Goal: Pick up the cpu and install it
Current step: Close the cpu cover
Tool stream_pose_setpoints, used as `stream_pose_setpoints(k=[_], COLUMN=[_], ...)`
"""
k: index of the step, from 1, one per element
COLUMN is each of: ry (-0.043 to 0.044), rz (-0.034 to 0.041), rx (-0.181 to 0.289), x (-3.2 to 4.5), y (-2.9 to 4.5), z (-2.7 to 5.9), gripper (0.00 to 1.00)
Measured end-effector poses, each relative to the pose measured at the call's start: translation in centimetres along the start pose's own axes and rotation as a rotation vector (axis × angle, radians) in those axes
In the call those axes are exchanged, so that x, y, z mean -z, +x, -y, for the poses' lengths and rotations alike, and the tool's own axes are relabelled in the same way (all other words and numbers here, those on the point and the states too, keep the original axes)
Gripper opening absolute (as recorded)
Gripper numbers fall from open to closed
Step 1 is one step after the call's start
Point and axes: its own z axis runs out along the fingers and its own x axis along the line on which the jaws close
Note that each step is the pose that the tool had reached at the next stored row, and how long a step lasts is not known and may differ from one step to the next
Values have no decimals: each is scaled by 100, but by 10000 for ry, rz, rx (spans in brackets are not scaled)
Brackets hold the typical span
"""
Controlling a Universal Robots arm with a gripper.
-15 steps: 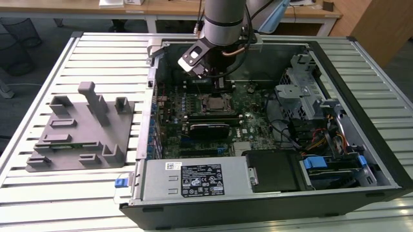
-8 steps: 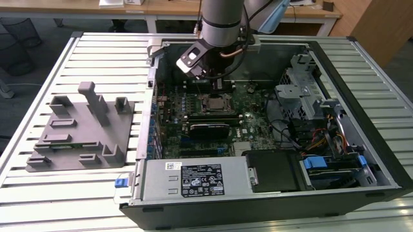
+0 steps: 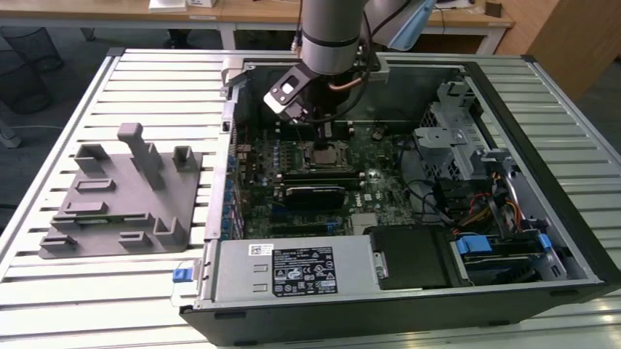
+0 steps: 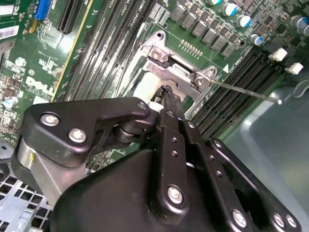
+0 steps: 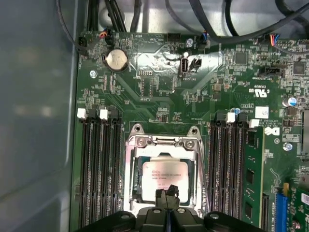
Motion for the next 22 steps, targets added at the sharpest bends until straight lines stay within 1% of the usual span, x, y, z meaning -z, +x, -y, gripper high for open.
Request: stream_pose_setpoints(k=[5,8,12,22], ry=[-1,1,1,0], rz=[0,2,1,0], rx=[-1,0,0,0], x=[-63,-80,-100,-196], y=[0,0,0,-1], z=[47,66,70,75], gripper=[11,11,11,11])
